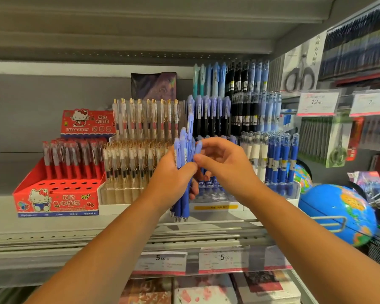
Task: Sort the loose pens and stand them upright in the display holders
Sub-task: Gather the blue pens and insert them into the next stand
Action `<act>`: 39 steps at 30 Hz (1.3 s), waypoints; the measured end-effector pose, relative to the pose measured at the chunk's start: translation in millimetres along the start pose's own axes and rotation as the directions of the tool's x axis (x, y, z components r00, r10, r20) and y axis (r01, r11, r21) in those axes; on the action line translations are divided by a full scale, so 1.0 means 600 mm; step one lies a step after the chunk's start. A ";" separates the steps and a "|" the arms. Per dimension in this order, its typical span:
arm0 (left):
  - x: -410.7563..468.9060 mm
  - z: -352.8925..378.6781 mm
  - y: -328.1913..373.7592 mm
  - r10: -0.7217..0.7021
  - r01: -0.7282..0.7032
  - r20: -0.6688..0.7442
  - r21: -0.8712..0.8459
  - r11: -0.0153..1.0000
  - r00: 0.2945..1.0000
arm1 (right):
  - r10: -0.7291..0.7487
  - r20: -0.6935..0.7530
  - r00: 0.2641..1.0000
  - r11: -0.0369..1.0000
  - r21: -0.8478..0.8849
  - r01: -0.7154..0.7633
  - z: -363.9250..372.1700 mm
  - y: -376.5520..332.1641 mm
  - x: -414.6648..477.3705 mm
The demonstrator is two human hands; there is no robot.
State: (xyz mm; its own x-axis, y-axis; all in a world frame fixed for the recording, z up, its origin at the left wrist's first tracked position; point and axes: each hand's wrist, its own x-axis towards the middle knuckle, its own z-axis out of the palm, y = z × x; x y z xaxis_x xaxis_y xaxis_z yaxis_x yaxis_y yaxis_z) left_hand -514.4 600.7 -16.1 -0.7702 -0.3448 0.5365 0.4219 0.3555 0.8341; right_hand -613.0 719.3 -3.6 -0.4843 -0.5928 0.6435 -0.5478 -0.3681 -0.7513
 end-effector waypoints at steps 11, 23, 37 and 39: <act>0.002 0.000 -0.002 0.001 -0.004 -0.109 -0.029 1.000 0.994 | -0.041 -0.039 0.998 0.998 0.047 0.043 -0.004 0.004 0.000; 0.005 -0.005 -0.003 -0.004 0.006 -0.165 0.010 1.000 0.986 | -0.120 -0.504 0.855 0.961 0.156 0.227 -0.028 0.002 0.015; 0.009 -0.004 -0.008 0.056 -0.058 -0.159 -0.004 0.998 0.986 | -0.323 -0.371 0.871 0.888 -0.437 0.143 -0.027 0.028 0.020; 0.010 -0.004 -0.008 0.051 -0.052 -0.150 0.000 0.999 0.987 | -0.285 -0.332 0.899 0.877 -0.470 0.104 -0.026 0.031 0.023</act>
State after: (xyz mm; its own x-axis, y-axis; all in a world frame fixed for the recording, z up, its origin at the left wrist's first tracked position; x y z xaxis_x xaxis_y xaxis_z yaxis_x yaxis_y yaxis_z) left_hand -519.9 594.8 -16.9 -0.6672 -0.4527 0.5915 0.4613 0.3724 0.8053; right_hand -640.5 715.3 -6.5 -0.5063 -0.1902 0.8411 -0.8510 -0.0474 -0.5230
